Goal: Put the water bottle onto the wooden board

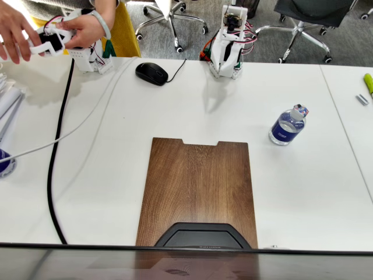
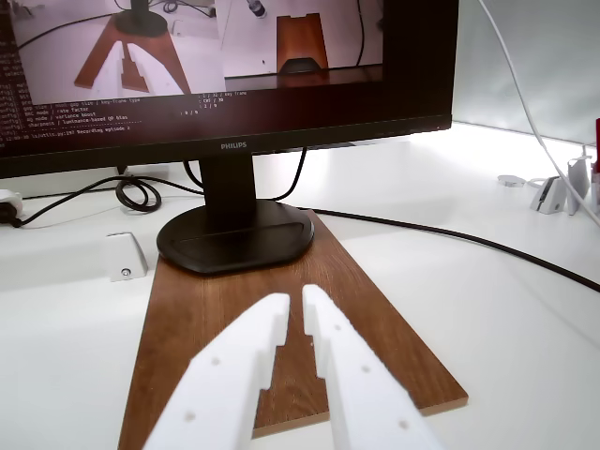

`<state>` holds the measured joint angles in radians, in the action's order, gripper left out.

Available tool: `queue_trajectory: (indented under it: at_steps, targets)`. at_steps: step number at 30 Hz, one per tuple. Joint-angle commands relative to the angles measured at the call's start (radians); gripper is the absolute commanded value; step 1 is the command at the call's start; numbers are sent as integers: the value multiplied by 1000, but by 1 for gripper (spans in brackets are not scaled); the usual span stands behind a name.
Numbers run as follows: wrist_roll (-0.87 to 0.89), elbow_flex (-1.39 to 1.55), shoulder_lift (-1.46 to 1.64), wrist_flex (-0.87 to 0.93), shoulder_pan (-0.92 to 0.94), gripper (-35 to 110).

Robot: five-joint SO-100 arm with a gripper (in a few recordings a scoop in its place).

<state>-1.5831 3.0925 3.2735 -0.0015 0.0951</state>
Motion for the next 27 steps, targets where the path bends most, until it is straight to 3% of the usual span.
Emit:
queue_trajectory:
  at_steps: [1, 19, 22, 25, 27]
  targets:
    - [-8, 6, 21, -14, 2, 0]
    - [-8, 5, 21, -14, 2, 1]
    - [-8, 3, 21, -14, 2, 8]
    - [-8, 3, 21, -14, 2, 24]
    - [-8, 3, 21, -14, 2, 45]
